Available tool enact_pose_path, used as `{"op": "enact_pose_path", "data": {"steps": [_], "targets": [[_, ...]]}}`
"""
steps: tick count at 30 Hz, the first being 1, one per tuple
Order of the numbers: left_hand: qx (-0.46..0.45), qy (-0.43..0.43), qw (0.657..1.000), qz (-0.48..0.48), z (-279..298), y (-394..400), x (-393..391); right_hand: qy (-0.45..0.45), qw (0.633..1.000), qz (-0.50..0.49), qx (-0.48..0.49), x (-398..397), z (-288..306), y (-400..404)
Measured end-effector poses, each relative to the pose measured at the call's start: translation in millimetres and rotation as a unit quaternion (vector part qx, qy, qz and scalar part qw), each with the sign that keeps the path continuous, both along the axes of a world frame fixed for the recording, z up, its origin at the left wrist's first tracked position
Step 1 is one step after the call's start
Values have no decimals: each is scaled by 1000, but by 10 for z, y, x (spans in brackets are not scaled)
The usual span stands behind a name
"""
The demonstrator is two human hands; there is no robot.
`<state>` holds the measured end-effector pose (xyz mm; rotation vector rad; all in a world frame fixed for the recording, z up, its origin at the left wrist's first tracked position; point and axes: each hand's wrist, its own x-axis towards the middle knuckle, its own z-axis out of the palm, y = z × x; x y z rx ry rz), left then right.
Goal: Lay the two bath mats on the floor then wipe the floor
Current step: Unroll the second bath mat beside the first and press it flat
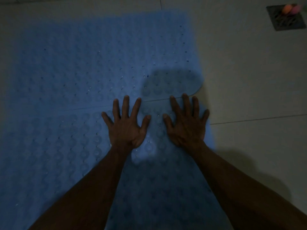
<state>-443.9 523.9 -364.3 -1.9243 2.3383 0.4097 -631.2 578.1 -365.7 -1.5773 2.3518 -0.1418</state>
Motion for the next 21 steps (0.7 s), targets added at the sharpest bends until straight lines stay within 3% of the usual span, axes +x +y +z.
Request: {"op": "enact_pose_path", "data": {"steps": [12, 21], "targets": [[-15, 8, 1000, -13, -53, -20, 28, -1, 1000, 18, 19, -8, 4, -25], [55, -11, 998, -24, 69, -89, 32, -22, 999, 8, 22, 54, -4, -15]]}}
